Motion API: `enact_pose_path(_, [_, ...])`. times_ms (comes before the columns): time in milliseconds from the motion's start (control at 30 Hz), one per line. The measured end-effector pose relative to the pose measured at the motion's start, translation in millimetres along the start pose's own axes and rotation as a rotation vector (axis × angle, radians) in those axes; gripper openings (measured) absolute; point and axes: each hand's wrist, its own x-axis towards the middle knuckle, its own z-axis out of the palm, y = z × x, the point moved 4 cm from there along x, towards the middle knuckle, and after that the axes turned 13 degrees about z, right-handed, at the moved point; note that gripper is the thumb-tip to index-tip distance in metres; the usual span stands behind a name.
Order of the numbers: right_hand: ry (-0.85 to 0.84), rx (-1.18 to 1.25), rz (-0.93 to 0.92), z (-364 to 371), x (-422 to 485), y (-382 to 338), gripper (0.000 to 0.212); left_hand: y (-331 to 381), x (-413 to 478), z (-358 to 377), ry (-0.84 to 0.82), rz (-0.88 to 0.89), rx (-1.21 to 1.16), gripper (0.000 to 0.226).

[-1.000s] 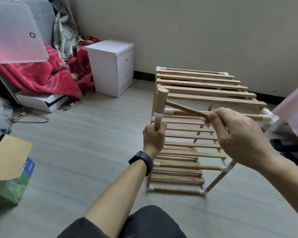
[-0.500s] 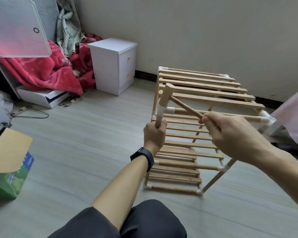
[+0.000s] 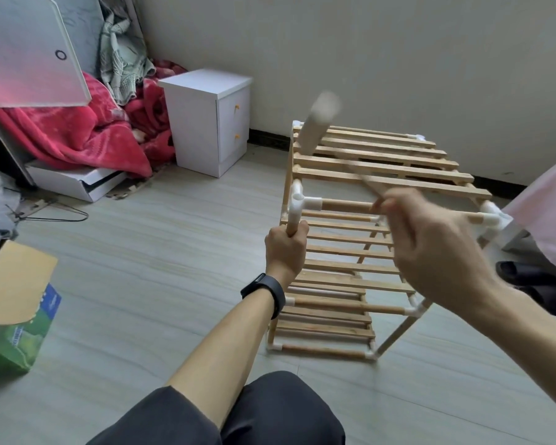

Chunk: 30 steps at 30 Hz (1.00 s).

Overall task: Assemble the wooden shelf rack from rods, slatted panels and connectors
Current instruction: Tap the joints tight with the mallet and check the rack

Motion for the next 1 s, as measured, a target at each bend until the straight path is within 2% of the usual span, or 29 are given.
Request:
enact_pose_path(33, [-0.138, -0.05, 0.048, 9, 0, 7, 0.029, 0, -1, 0, 0.003, -0.002, 0.001, 0.043])
enact_pose_path(67, [-0.198, -0.067, 0.079, 11, 0, 12, 0.03, 0, -1, 0, 0.002, 0.0, 0.004, 0.043])
enact_pose_path(100, [-0.15, -0.046, 0.089, 8, 1, 14, 0.03, -1, -1, 0, -0.003, 0.002, 0.006, 0.043])
enact_pose_path(167, [0.07, 0.049, 0.03, -5, 0, 8, 0.027, 0, 0, -1, 0.003, 0.006, -0.001, 0.044])
enact_pose_path(233, [0.117, 0.086, -0.021, -9, -2, 7, 0.027, 0, 0, 0, 0.006, 0.01, 0.001, 0.045])
enact_pose_path(333, [-0.137, -0.085, -0.011, 4, 0, 10, 0.036, 1, 0, 0, 0.013, 0.01, 0.0, 0.045])
enact_pose_path(367, [-0.116, -0.057, -0.001, 2, 1, 12, 0.034, 0, -1, 0, 0.007, 0.011, 0.006, 0.046])
enact_pose_path(467, [0.156, 0.122, -0.028, -14, 3, 9, 0.024, -2, 1, 0, 0.011, 0.014, 0.007, 0.047])
enact_pose_path(500, [0.172, 0.101, -0.039, -15, 3, 9, 0.024, -2, 2, 0, 0.008, 0.014, 0.007, 0.046])
enact_pose_path(533, [0.108, 0.04, -0.034, -10, 5, 8, 0.027, -2, 2, 0, 0.01, 0.011, 0.004, 0.046])
enact_pose_path(600, [-0.187, -0.079, 0.04, 5, 6, 16, 0.033, -3, 1, 1, 0.02, 0.002, -0.001, 0.046])
enact_pose_path(633, [-0.219, -0.071, 0.049, 5, 5, 17, 0.033, -4, 1, 1, 0.017, 0.003, 0.003, 0.047])
enact_pose_path(733, [0.082, 0.067, -0.048, -9, 6, 9, 0.024, -4, 3, 1, 0.023, 0.014, 0.006, 0.048])
enact_pose_path(767, [0.109, 0.077, -0.05, -10, 5, 9, 0.024, -4, 3, 1, 0.019, 0.013, 0.006, 0.047])
enact_pose_path(800, [0.068, 0.047, -0.044, -6, 5, 9, 0.026, -4, 3, 1, 0.016, 0.01, 0.005, 0.046])
enact_pose_path(867, [-0.173, -0.088, 0.029, 10, 5, 17, 0.032, -4, 2, 1, 0.024, 0.006, 0.003, 0.047])
enact_pose_path(900, [-0.199, -0.089, 0.041, 11, 5, 19, 0.033, -4, 2, 1, 0.019, 0.008, 0.004, 0.047])
enact_pose_path(1000, [0.028, 0.083, -0.012, -1, 6, 12, 0.029, -3, 2, 0, 0.021, 0.013, -0.001, 0.048])
